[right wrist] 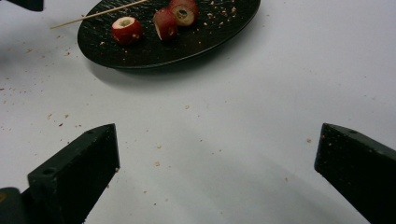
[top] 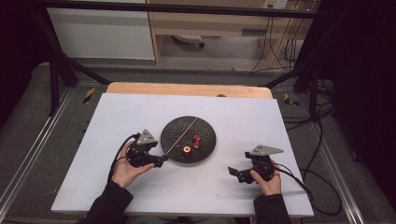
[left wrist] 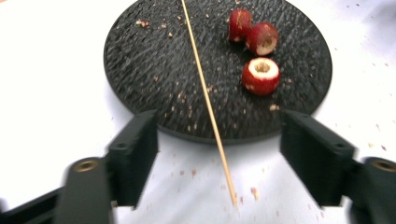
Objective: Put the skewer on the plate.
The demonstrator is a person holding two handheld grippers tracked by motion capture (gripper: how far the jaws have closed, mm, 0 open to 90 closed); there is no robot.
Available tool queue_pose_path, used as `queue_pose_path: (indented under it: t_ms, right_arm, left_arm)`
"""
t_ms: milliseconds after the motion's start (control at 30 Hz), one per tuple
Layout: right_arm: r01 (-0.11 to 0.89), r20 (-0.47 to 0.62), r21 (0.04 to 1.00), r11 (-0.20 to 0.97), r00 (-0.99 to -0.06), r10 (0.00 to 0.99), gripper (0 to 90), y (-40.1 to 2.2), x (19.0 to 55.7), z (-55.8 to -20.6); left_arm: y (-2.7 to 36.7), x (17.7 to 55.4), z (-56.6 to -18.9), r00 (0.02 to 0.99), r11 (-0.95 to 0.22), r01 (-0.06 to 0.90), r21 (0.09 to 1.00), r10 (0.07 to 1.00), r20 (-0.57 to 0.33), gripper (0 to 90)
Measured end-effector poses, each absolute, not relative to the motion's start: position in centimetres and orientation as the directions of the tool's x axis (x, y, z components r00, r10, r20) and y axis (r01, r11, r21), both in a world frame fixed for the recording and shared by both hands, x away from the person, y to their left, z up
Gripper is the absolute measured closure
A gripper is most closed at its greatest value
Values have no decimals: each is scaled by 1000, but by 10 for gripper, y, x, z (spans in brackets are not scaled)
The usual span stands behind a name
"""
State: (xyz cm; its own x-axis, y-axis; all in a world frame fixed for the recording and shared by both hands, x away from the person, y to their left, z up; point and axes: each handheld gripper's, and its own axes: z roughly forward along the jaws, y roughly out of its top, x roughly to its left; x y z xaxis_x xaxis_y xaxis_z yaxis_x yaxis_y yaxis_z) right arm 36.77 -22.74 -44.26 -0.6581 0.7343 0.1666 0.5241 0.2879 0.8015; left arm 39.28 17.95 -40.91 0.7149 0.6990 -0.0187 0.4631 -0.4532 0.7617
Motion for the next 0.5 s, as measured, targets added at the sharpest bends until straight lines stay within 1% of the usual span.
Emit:
queue_pose_path:
  t_ms: [67, 200, 333, 500]
  right_arm:
    - [527, 168, 800, 288, -657, 735, 10, -228, 368, -443]
    - [529, 169, 798, 290, -657, 735, 8, -228, 367, -443]
    - [525, 166, 800, 291, -659, 734, 7, -228, 367, -443]
    - [536, 168, 791, 296, -656, 736, 6, -228, 367, -445]
  left_arm:
    - [186, 388, -411, 714, -453, 456, 766, 700, -11, 177]
    - [200, 381, -415, 711, -458, 459, 762, 703, -5, 81]
    - [217, 373, -422, 689, -427, 475, 770, 724, -24, 54]
    - [233, 366, -428, 667, -407, 481, 776, 745, -22, 50]
